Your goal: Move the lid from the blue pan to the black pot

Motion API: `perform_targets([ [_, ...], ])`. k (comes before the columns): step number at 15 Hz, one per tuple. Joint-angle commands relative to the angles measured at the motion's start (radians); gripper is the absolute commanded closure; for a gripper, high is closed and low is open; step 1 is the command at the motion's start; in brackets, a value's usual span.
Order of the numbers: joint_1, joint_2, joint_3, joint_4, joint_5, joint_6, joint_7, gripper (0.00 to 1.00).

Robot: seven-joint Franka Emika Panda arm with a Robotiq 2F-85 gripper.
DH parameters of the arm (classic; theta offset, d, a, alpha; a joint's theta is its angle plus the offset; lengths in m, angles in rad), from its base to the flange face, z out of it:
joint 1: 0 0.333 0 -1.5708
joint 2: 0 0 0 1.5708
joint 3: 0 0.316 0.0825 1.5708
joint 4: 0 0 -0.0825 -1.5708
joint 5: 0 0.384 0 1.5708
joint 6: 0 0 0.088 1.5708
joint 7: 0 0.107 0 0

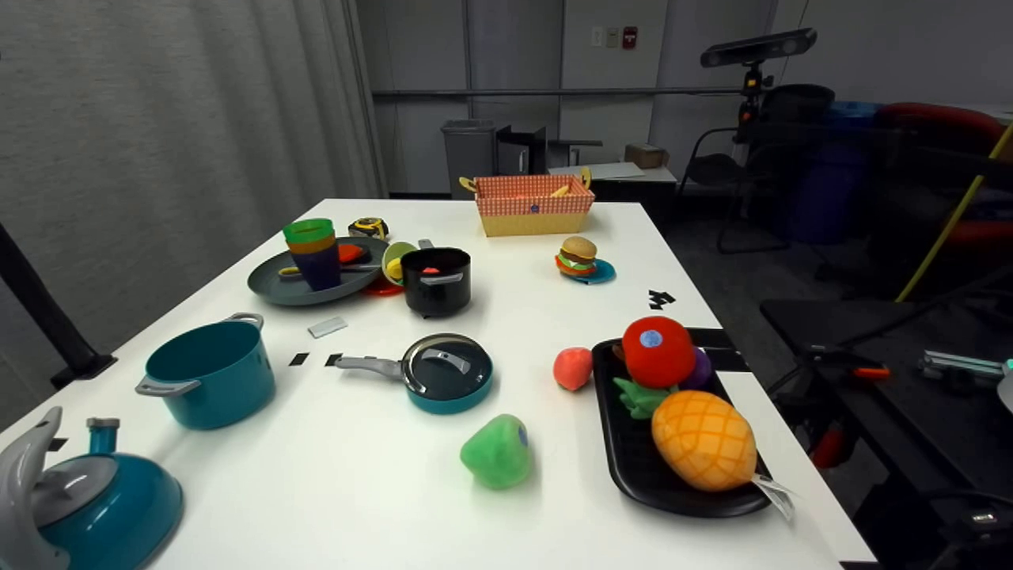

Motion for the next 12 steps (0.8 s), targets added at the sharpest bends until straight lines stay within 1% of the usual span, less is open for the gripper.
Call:
perform_targets([
  [1,-0.018,0.218,0.019,0.249,0.012,-0.064,0.030,0.00],
  [3,-0.034,0.307,0.020,0.350,0.005,-0.092,0.031,0.00],
  [5,-0.052,0.366,0.022,0.426,-0.009,-0.146,0.027,0.00],
  [6,-0.046,0.284,0.035,0.296,-0.004,-0.062,0.024,0.00],
  [7,-0.051,0.307,0.037,0.318,-0.004,-0.068,0.024,0.00],
  [8,-0.053,0.313,0.037,0.317,-0.004,-0.065,0.024,0.00],
  [12,-0.051,0.304,0.043,0.311,-0.004,-0.065,0.024,0.00],
])
